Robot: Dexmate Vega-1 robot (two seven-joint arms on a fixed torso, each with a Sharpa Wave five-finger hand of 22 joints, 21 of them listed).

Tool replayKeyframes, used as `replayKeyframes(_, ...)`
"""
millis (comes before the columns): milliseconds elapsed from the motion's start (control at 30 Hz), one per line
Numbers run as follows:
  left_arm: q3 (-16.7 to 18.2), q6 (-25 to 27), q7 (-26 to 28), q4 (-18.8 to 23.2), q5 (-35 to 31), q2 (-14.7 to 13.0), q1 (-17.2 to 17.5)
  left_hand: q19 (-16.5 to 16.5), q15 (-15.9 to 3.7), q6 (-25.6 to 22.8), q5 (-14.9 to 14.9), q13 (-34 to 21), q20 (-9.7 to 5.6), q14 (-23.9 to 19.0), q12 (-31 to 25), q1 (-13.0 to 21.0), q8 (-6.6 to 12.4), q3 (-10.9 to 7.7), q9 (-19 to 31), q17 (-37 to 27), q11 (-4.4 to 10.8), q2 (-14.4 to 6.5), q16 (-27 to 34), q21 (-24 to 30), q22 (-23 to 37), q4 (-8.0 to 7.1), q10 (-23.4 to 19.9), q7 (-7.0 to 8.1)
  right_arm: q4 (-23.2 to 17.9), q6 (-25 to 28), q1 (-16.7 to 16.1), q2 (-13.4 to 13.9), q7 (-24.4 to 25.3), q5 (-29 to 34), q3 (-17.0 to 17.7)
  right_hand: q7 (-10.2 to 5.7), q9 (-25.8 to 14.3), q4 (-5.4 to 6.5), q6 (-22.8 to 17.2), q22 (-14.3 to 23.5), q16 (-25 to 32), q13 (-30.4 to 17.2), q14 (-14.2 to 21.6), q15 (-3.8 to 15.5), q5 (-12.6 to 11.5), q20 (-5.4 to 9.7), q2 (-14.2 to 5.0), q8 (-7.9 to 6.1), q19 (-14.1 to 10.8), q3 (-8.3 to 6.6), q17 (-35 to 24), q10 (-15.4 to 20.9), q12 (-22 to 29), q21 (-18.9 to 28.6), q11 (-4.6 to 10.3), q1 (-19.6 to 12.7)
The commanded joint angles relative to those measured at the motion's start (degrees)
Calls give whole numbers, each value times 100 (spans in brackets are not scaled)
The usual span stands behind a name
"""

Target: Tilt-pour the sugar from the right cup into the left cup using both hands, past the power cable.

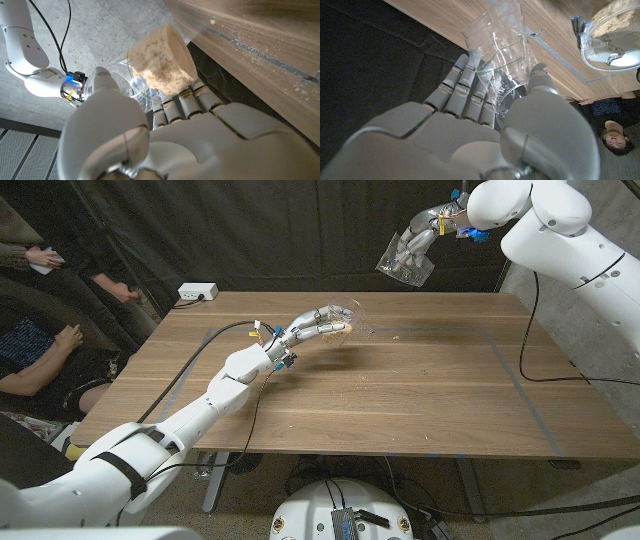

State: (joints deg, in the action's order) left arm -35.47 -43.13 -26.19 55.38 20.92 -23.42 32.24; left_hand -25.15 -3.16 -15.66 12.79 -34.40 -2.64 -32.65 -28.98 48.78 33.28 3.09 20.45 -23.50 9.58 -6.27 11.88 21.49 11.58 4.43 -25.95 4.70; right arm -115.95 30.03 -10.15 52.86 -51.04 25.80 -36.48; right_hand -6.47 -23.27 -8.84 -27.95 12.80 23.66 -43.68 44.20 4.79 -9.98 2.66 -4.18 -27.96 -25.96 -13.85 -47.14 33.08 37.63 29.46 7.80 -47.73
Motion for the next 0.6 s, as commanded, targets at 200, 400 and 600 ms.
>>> replayKeyframes(200, 188, 94, 563, 679, -32, -198, 432, -35, -748, -15, 12, -17, -239, -45, -43, 1, 25, 27, 11, -20, 11, -58, -20, 22, 20, 8, -40, -21, -523, 484, -661, 388, 1149, -730, 510, -152, -40, 59, -153, -4, 2, -21, 47, 871, -51, 445, -176, -24, -37, -64, -23, 58, 4, 34, -41, -128)
replayKeyframes(400, 250, 113, 708, 811, -61, -253, 505, -36, -745, -1, 11, -16, -236, -38, -42, -4, 23, 33, 10, -21, 14, -61, -23, 24, 19, 2, -34, -17, -616, 647, -972, 437, 1709, -1077, 709, -149, -46, 59, -156, -5, 5, -22, 60, 871, -51, 447, -180, -24, -44, -67, -30, 60, -5, 40, -21, -130)
replayKeyframes(600, 311, 149, 803, 922, -80, -333, 545, -39, -741, -14, 10, -15, -238, -46, -45, -10, 31, 41, 8, -21, 4, -61, -20, 28, 19, -4, -36, -9, -632, 650, -1334, 496, 2327, -1476, 939, -146, -53, 56, -155, -6, 4, -29, 67, 871, -51, 448, -177, -23, -44, -69, -36, 64, -9, 43, -31, -134)
